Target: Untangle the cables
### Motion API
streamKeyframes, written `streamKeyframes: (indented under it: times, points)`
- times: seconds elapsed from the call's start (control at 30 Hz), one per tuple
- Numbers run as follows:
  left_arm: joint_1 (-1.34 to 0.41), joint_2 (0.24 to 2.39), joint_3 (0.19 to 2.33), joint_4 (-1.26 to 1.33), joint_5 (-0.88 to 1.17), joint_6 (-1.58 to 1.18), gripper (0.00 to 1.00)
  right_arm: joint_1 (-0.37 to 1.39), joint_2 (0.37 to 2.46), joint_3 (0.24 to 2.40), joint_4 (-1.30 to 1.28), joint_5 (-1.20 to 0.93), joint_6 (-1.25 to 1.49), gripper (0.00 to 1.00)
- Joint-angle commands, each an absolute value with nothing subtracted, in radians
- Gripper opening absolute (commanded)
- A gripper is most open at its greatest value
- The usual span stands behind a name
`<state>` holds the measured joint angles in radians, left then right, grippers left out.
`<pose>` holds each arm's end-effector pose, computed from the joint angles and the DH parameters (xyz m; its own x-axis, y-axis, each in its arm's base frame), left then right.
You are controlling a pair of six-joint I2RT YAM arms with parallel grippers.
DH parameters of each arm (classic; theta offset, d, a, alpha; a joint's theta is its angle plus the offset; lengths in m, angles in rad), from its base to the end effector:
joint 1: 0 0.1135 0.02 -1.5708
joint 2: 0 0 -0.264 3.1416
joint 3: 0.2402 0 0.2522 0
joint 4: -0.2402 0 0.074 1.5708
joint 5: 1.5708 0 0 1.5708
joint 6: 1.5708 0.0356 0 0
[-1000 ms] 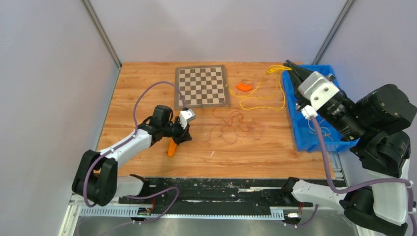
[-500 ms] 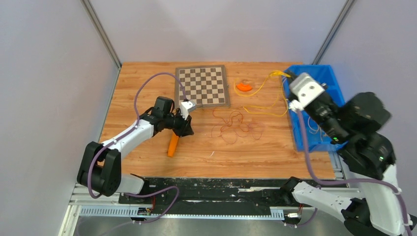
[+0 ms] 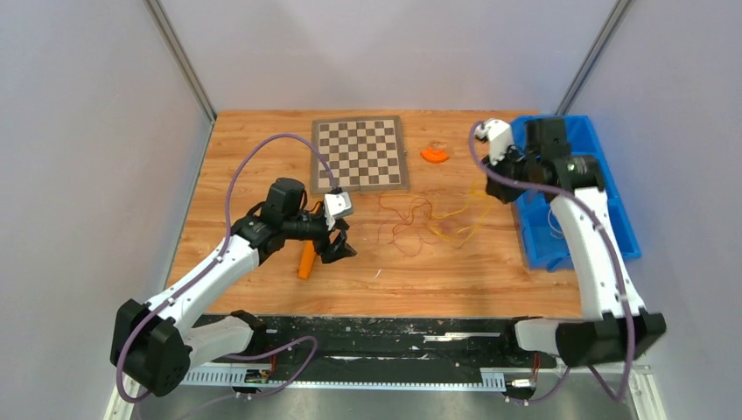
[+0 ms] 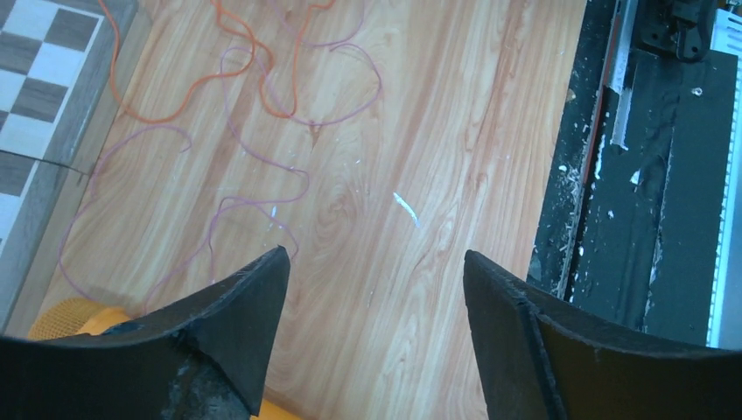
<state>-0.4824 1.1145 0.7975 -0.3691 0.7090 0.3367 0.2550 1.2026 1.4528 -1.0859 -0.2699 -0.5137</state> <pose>0.1959 -0.1288 0.2671 -0.2659 0.4223 -0.8666 0.9390 0.3170 -0.1337 0.2106 0.0647 0.3982 -0.4206 -0.5991 -0.6813 -0.7151 0.6810 -0.1573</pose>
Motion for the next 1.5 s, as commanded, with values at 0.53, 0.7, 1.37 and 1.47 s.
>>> streamKeyframes:
  times: [0.53, 0.7, 1.37, 1.47]
  points:
    - [-0.528, 1.187, 0.858, -0.254, 0.651, 0.323, 0.85, -0.590, 1.472, 1.363, -1.071, -0.424, -1.035, 0.00]
    - [-0.528, 1.202, 0.846, -0.238, 0.617, 0.302, 0.85, -0.670, 1.552, 1.321, -0.852, -0.342, -1.111, 0.00]
    - [-0.495, 1.258, 0.848, -0.204, 0.596, 0.300, 0.86, -0.740, 1.664, 1.286, -0.570, -0.177, -1.253, 0.00]
    - [-0.490, 1.247, 0.842, -0.203, 0.596, 0.299, 0.86, -0.763, 1.618, 1.289, -0.592, -0.233, -1.239, 0.00]
